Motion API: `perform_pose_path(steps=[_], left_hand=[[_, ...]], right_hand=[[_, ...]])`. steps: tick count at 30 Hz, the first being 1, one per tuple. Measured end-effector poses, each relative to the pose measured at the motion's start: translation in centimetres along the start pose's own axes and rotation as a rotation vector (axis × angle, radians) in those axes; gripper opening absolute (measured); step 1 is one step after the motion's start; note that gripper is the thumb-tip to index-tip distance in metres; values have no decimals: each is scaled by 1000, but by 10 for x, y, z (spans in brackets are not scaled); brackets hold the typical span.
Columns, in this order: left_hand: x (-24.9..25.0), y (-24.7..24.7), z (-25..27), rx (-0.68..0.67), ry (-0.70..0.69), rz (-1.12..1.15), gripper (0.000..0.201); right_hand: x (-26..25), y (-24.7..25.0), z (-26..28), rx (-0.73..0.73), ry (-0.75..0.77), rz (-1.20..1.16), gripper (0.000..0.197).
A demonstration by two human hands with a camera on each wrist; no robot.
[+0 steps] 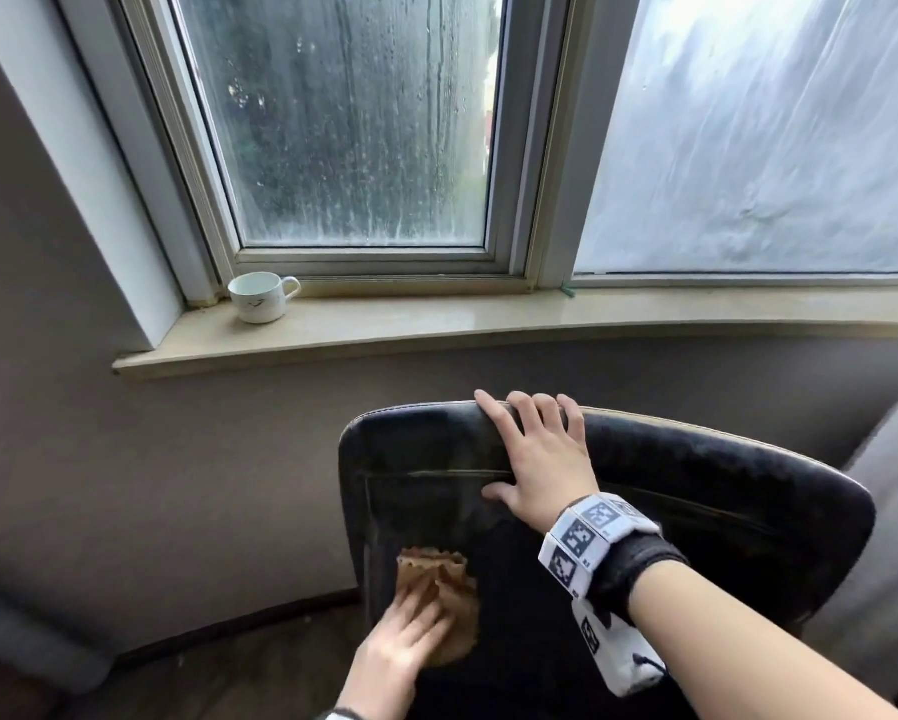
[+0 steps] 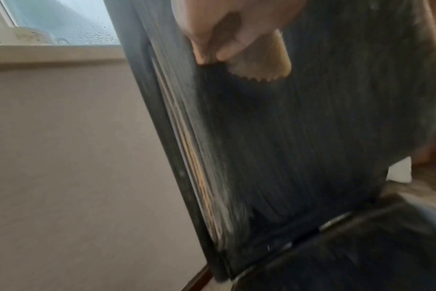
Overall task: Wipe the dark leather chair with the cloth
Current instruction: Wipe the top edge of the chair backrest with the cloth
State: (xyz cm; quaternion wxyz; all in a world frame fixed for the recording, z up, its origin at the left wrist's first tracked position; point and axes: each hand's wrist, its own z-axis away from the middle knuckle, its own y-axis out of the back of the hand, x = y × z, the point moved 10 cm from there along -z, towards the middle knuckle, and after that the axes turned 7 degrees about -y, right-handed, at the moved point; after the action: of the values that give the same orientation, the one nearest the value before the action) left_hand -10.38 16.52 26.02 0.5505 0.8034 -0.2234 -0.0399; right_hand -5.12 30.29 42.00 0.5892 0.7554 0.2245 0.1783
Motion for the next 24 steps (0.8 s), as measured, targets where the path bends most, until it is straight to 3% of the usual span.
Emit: perform_pose_path(steps=[1,3,5,8,10,12,14,20,22,24], left_hand=[[-1,15,-2,57,22,43,48],[-8,78,-24,320,107,168,65],[-15,155,-58,576,159,234,70],[-26,223,-108,753,167,118,72],[-29,210,-136,672,165,33,67],[-25,167,-145,535,150,2,54],[-20,134,-133,486,144,-38,42],[11,69,-71,272,-1,-97,46],[11,72,-63,280,-8,-49,53],[7,111,-75,388,11,9,60]], right_hand=[[-1,1,0,-10,4,0,101],[-1,2,1,-29,8,2,101],[0,5,2,-48,25,-8,102],[4,10,2,-105,88,-45,102],[10,14,1,-128,101,-101,101],[14,17,-1,-142,94,-178,98],[15,17,-3,-155,85,-258,95],[16,18,-4,-190,82,-281,91],[15,18,-2,-184,96,-268,89],[14,19,-1,-175,108,-251,88]])
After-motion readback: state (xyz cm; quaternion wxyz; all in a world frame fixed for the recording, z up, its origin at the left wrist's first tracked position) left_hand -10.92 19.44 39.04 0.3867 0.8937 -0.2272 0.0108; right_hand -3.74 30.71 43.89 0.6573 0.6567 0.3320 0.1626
